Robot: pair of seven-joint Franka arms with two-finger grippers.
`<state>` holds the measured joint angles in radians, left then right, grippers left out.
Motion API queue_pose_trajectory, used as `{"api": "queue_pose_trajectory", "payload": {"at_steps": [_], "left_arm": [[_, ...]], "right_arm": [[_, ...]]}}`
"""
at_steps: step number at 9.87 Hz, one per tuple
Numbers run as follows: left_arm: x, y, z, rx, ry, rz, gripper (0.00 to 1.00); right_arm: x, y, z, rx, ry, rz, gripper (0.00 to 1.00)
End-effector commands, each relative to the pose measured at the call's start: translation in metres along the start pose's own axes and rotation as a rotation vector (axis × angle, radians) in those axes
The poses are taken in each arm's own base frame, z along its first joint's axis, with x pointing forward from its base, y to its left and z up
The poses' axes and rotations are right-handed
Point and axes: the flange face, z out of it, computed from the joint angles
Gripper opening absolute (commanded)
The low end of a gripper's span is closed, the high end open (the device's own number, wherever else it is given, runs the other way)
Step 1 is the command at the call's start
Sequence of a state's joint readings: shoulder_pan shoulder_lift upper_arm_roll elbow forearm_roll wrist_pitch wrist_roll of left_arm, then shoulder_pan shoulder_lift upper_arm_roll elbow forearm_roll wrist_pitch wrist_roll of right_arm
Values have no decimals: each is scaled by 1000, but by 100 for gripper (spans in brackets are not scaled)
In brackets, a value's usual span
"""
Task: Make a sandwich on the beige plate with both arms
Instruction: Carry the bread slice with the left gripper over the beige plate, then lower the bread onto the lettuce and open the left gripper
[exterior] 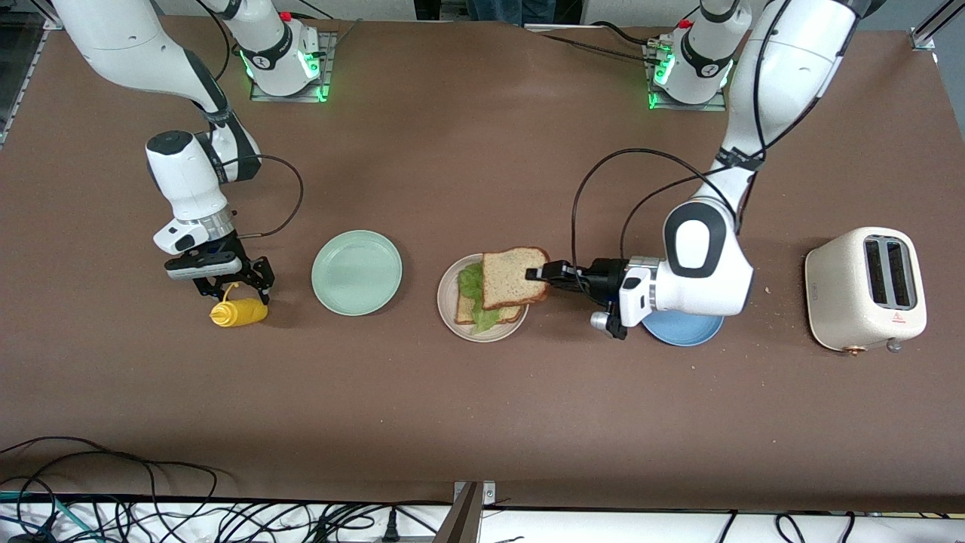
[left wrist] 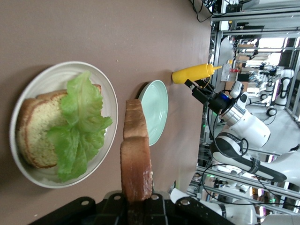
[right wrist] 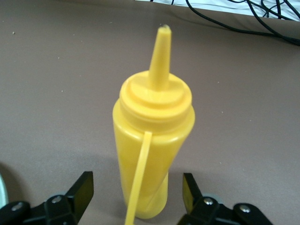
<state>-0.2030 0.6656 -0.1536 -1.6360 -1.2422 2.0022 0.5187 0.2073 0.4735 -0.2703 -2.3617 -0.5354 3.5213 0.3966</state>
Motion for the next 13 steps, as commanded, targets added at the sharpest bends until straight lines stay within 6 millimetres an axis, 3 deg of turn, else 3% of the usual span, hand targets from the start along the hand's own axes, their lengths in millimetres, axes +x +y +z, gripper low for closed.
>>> {"api": "queue_pose_trajectory", "payload": {"at_steps": [1,8,13], "left_arm": [[-7,-1,16,-18,38,5,0],[-15,-22,74,35,118,-6,0],[-20,-42,79,46,110,11,0]], "right_arm": [[0,0,-12,11,12,20,97],[-41,-10,-21,28,-69,57,100],[-41,-16,-22,20,-101,92,100]]}}
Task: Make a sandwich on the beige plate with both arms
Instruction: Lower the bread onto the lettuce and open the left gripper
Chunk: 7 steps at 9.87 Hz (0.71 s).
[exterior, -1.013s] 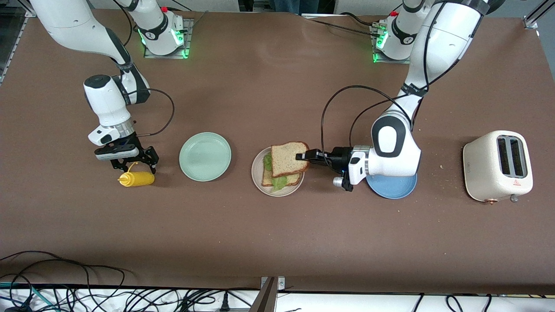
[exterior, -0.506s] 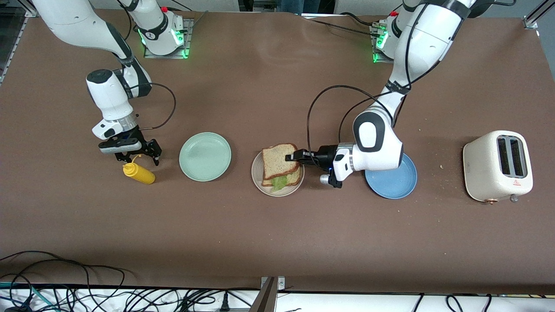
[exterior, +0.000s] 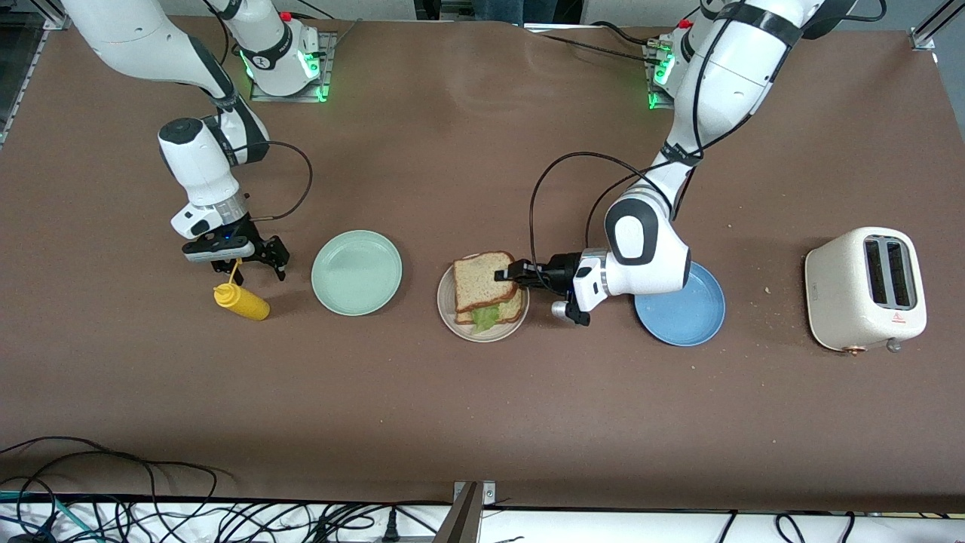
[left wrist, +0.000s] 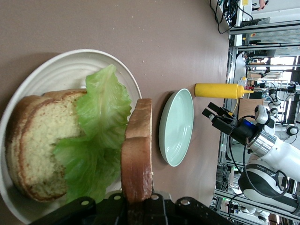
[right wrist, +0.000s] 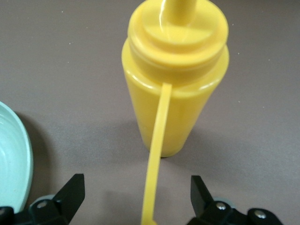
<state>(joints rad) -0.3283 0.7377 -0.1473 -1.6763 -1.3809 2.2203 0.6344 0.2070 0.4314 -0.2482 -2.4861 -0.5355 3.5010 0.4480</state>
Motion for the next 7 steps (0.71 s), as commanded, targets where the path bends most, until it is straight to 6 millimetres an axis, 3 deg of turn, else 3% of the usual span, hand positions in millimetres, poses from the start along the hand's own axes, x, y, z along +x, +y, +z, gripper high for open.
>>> {"api": "queue_pose_trajectory", "payload": {"at_steps": [1,2,3,7], "left_arm": [[-2,-5,2,-4,16,17,12],[0,-9,0,-2,19,20,46],[2,-10,-4,-1,26,55,65],[10,-14,-20,0,51,65,100]], "right_arm": [[3,1,-12,-11,-16,33,100],[1,-3,-9,-17,-42,32,100],[1,0,-9,-22,-48,39,100],[9,-9,-16,-45,-117,49,100]]}}
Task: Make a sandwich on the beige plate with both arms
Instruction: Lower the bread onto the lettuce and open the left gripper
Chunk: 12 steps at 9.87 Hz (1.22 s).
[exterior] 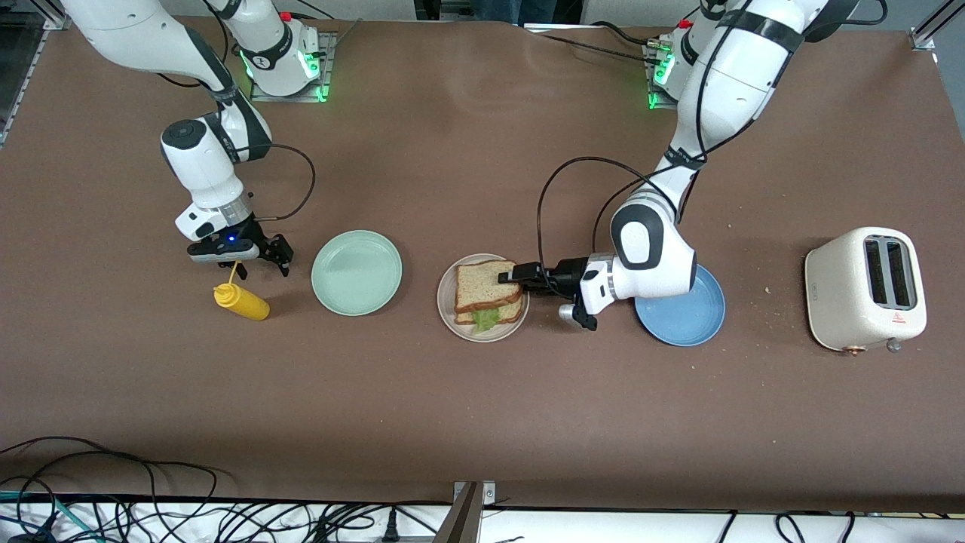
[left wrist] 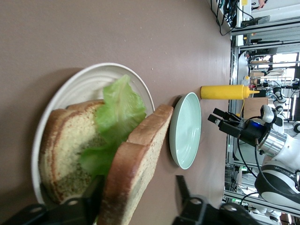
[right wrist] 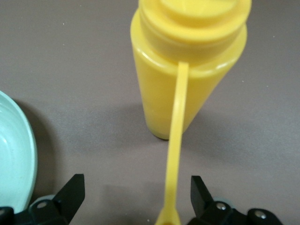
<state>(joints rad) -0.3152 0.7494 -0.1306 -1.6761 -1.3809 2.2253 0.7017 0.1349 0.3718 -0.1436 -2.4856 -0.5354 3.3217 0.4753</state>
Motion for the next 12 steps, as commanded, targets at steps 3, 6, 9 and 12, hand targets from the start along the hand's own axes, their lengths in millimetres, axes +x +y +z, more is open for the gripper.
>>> {"api": "queue_pose_trajectory", "payload": {"at_steps": [3,6,9,12], "left_arm": [[8,2,-18,-17,44,10,100],[12,7,-30,-18,59,9,100],[27,22,-72,53,63,27,100],[39,53,-127,326,-6,24,100]], "right_arm": [[15,4,-25,-74,-75,22,100],[28,-5,-36,-114,-120,35,100],[51,-16,-48,-158,-163,49,100],[90,-29,-68,-187,-198,95,100]]}}
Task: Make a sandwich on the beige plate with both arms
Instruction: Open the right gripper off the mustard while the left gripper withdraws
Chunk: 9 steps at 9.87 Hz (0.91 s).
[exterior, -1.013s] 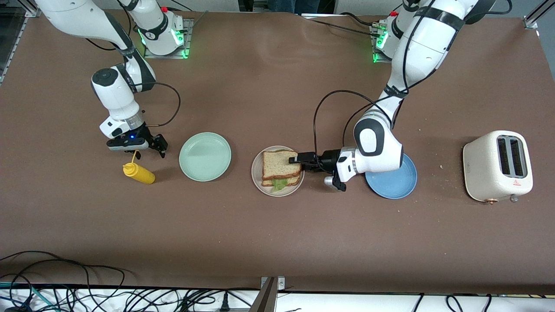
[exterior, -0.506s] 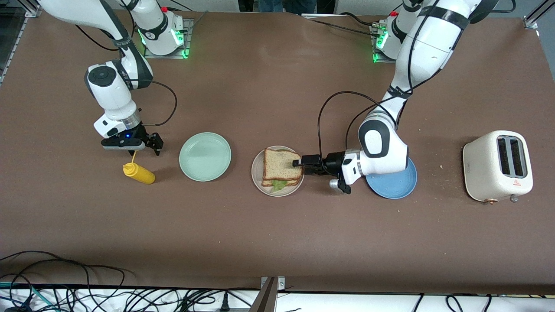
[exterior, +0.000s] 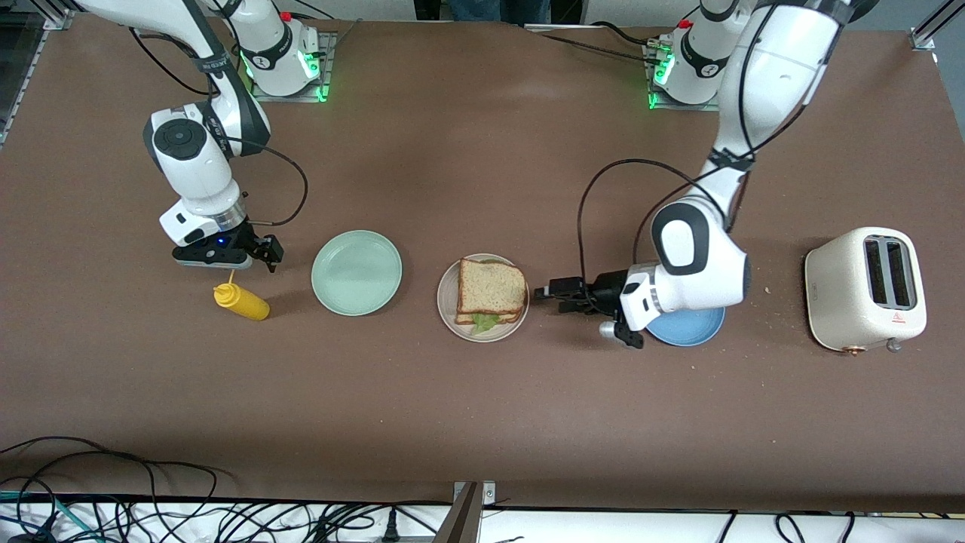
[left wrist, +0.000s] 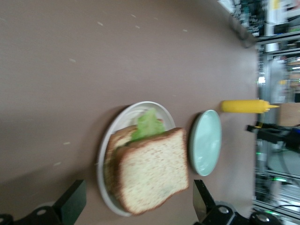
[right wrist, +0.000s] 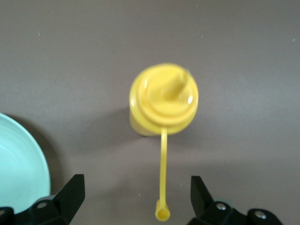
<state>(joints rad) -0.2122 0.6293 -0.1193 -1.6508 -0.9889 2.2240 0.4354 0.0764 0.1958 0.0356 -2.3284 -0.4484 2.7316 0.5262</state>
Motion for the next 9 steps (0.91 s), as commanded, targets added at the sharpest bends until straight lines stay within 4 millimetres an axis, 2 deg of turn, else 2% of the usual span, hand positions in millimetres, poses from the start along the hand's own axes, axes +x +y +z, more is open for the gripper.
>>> {"api": "queue_pose_trajectory", "payload": {"at_steps": [1,3,5,7,8,9], "left_arm": [[-1,10,-41,128,-43,14,100],[-4,3,-71,197,-98,5,100],[-10,3,-107,367,-151,-17,100],[-14,0,-137,509,-170,-4,100],[-15,-6,-159,556,-171,1,100],[-17,-4,-178,609,-169,18,100]], "right_arm": [[23,-2,-25,-9,-28,48,100],[45,-1,-48,-19,-70,67,100],[62,-7,-75,40,-103,85,100],[74,4,-88,37,-128,94,100],[85,8,-103,50,-136,102,100],[100,18,-122,80,-147,105,100]]}}
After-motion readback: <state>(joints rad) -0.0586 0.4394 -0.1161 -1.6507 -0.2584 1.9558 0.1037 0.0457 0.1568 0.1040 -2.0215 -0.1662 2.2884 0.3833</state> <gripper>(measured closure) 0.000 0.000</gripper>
